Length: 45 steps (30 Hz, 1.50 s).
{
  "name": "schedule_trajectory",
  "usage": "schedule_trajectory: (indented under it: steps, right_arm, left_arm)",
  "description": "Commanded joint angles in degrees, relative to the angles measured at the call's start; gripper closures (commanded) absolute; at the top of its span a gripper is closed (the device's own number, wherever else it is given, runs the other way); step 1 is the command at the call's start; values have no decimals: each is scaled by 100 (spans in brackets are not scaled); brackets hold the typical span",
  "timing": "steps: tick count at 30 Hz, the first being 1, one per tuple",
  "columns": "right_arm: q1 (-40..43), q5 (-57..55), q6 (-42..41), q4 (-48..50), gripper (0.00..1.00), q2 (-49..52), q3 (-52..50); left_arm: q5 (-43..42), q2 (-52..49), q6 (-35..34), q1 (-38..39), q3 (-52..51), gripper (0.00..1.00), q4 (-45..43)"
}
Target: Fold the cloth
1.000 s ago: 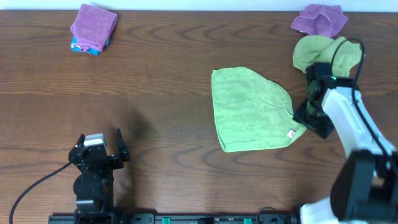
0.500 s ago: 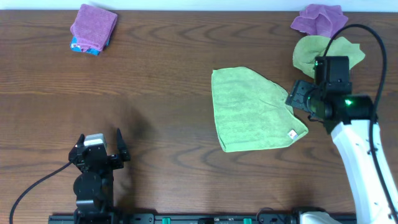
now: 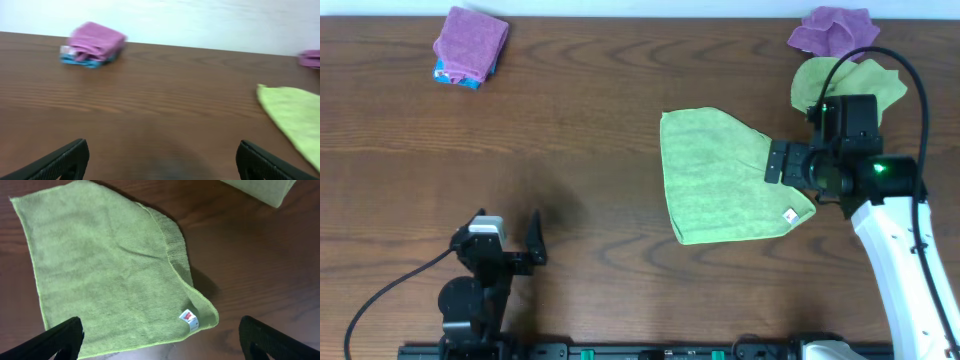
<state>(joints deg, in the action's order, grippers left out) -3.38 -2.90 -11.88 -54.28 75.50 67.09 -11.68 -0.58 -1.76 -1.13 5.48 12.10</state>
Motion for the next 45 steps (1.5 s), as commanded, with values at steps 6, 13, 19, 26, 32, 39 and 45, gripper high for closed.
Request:
schedule_trajectory:
  steps: [6,13,19,26,32,39,45]
  right_arm:
    - [-46,192,146,44,5,-42,79]
    - [-46,190,175,-103,1,-39,79]
    - [-46,192,299,-81,1,-39,79]
    - [-44,190,295,-127,2,-39,79]
    - [-39,188,293,-188,3,-39,79]
    - [-35,188,249,-146,6,-39,79]
    - [-35,186,164,-197,7,-39,79]
  left_arm:
    - [-988,33,-146,-35,-149,5,-184]
    - [-1698,-20,-1508,-2,-149,5,-1305]
    - [-1443,-1388,-1517,717,83,5,-2702]
    - [-1346,-4588,-354,1637,1729,5,-2664]
    - [-1392,-7121,308,2273,3606,5,-1998]
    - [-1537,-9134,656,2680,5720,5,-1198]
    - [-1635,-10483,885,2767,6717,5,-1543]
